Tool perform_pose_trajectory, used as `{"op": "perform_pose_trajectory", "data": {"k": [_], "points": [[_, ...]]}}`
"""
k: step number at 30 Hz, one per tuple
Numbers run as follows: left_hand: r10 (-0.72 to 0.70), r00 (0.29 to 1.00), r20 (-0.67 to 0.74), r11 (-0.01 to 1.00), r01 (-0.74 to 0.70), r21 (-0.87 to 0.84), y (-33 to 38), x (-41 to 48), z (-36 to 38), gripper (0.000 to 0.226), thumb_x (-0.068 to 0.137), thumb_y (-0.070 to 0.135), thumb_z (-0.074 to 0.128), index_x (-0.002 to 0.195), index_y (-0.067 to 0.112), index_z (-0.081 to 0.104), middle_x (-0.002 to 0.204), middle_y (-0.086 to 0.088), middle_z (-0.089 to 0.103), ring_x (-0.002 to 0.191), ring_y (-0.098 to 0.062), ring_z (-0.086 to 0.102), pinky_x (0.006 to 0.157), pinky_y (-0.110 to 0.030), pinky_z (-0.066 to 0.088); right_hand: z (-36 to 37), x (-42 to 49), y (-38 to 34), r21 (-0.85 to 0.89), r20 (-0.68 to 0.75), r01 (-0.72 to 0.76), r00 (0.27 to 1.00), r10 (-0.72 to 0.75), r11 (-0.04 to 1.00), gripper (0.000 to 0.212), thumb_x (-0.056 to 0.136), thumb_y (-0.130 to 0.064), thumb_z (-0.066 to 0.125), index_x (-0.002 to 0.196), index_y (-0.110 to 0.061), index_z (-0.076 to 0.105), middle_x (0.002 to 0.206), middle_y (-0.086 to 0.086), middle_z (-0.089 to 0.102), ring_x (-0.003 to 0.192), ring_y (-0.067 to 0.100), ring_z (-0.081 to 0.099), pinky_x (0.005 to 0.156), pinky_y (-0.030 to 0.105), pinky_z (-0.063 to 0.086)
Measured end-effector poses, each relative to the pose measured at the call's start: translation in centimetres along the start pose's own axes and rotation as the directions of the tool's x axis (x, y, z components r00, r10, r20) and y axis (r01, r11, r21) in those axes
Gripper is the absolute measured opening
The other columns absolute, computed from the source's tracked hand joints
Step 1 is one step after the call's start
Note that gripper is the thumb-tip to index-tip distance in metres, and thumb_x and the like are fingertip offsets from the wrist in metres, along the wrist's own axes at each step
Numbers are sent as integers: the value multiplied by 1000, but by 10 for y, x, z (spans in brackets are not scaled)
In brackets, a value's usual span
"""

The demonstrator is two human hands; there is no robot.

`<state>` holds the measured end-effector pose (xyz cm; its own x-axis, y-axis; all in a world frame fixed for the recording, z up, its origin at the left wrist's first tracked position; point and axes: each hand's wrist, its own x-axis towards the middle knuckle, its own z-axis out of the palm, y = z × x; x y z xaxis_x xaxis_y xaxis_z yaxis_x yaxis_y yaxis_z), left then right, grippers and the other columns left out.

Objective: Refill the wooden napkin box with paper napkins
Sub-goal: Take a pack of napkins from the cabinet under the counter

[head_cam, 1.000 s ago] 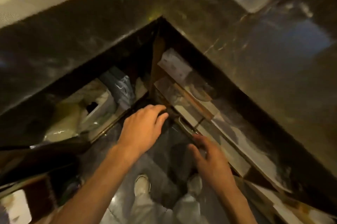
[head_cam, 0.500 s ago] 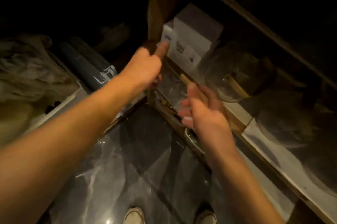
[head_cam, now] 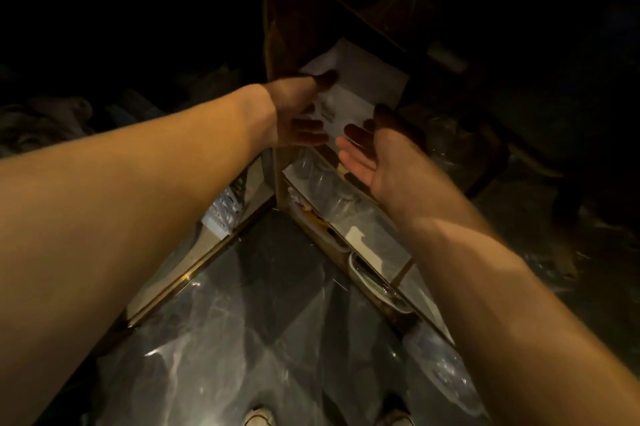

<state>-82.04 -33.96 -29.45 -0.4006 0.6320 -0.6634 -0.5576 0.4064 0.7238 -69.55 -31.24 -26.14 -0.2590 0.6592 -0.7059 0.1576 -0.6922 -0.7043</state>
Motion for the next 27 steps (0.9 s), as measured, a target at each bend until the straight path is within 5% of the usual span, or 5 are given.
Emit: {"op": "perform_pose_trajectory", "data": {"k": [4, 11, 15, 19, 27], "points": [[-27, 999, 33, 987, 32, -156, -27, -2, -2, 13, 97, 25, 56, 103, 14, 62, 117, -6, 66, 113, -24, 61, 81, -34, 52, -3, -6, 14, -60, 65, -38, 997, 42, 997, 28, 105, -29, 41, 115, -12, 61, 113, 7, 71, 85, 15, 67, 68, 24, 56], [26, 998, 54, 943, -6, -332, -37, -3, -2, 25, 98, 31, 51, 108, 10, 59, 85, -7, 59, 63, -13, 55, 71, -26, 54, -17, -2, 38, -115, 122, 54, 992, -40, 992, 21, 98, -34, 56, 85, -19, 64, 99, -1, 63, 110, 20, 65, 97, 38, 54], [60, 998, -3, 943, -58, -327, -51, -25, -11, 27, 96, 32, 53, 111, 12, 64, 102, -11, 65, 78, -19, 65, 72, -28, 56, -31, 1, 47, -12, 207, 43, 978, -40, 999, 69, 85, -40, 71, 142, -16, 41, 127, 6, 60, 118, 21, 60, 99, 40, 53], [5, 1000, 15, 932, 1, -363, -76, -71, -21, 21, 94, 20, 44, 104, 15, 62, 109, -12, 64, 107, -26, 61, 100, -40, 49, -42, -20, 55, -5, 226, 1, 974, 0, 1000, 80, 74, -43, 74, 144, -23, 41, 135, 3, 60, 120, 21, 61, 104, 45, 48], [-163, 987, 16, 870, 151, -469, -90, -191, -19, 26, 94, 7, 43, 114, 5, 60, 115, -17, 70, 106, -25, 67, 81, -34, 62, -92, -128, 51, -183, 192, -130, 967, 165, 975, 72, 78, -35, 75, 142, -29, 43, 119, -1, 70, 107, 20, 68, 94, 41, 56]]}}
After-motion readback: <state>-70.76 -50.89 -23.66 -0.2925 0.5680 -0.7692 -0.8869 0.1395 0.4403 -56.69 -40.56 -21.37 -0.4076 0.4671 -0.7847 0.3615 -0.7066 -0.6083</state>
